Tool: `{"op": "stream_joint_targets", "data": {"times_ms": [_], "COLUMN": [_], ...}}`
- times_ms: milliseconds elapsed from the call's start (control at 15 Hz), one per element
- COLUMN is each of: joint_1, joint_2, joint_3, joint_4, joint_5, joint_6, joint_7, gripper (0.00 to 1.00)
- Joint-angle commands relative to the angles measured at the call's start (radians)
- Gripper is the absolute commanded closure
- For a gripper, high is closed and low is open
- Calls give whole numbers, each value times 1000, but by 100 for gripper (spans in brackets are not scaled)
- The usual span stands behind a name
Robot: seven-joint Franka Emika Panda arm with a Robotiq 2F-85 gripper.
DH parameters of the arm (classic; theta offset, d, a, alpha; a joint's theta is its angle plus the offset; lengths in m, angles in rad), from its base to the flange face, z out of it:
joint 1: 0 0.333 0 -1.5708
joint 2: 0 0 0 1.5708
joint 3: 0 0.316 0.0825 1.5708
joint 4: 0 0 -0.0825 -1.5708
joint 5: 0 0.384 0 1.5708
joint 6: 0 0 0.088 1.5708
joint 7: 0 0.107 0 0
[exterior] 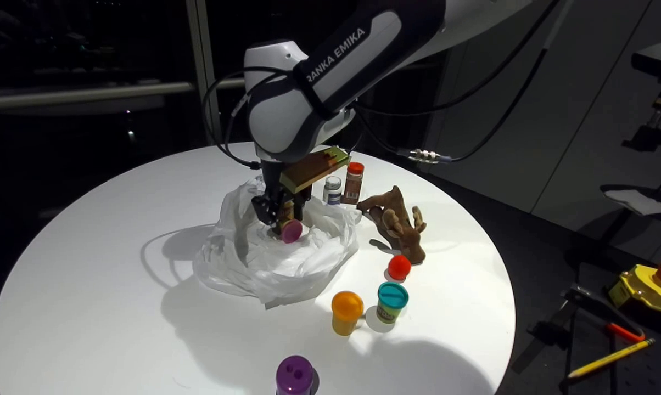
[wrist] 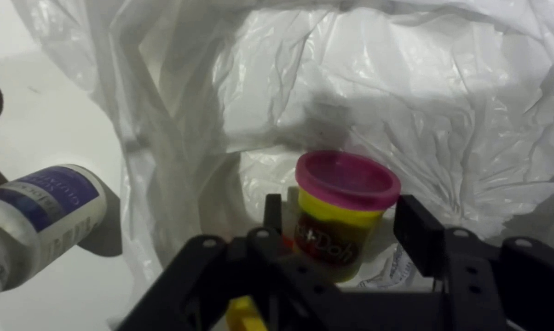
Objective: Remove all the contents from the white plastic bag and put them on the table
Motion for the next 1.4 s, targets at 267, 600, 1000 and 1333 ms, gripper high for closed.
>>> {"op": "stream_joint_targets", "data": {"times_ms": [267,600,1000,1333], "joint_1": [-7,-8,14,18], "joint_2": [43,-95,-371,-571], "joint_3": [3,16,-11,-10], "joint_4": [101,-16,-306,-563], "joint_5": [1,25,6,8], "joint_6": [-86,-72,-45,-32], "joint_7": [-11,12,117,242], "gripper": [83,83,83,83]}}
